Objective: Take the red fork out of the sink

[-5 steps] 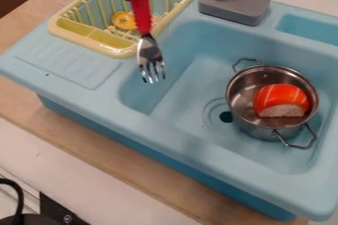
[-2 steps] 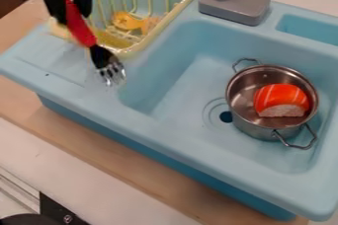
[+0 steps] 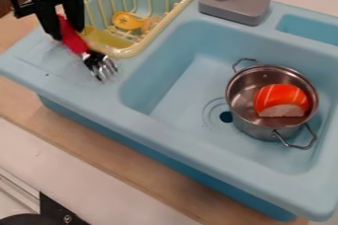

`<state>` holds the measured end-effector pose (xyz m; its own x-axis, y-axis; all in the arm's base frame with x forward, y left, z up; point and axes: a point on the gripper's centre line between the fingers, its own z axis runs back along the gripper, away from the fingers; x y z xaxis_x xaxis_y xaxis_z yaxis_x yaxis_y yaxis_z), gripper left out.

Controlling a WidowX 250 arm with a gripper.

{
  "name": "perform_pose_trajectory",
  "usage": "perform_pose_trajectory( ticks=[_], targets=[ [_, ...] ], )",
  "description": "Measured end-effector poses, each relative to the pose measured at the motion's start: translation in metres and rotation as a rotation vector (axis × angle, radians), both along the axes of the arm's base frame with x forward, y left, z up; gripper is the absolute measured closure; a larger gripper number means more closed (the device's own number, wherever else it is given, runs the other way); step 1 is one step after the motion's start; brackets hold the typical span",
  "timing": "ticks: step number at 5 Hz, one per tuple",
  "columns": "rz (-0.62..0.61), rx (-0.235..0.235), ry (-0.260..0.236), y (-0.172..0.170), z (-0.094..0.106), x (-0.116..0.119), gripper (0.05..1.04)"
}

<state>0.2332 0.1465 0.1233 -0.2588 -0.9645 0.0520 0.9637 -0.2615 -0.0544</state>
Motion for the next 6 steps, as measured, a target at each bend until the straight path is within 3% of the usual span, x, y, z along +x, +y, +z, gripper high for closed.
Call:
perform_pose_trajectory(
  ticks=[1, 2, 3, 4, 6],
  targets=[
    [-0.044, -0.018, -0.022, -0.002, -0.001, 0.004, 0.671],
    [-0.054, -0.028, -0.052, -0.001, -0.001, 0.007, 0.38],
    [-0.067, -0.006, -0.056, 0.004, 0.01, 0.011, 0.13],
    [-0.067, 0.008, -0.039, 0.002, 0.012, 0.011, 0.088],
    [-0.135, 0.065, -0.056, -0.016, 0.037, 0.015, 0.088]
  ],
)
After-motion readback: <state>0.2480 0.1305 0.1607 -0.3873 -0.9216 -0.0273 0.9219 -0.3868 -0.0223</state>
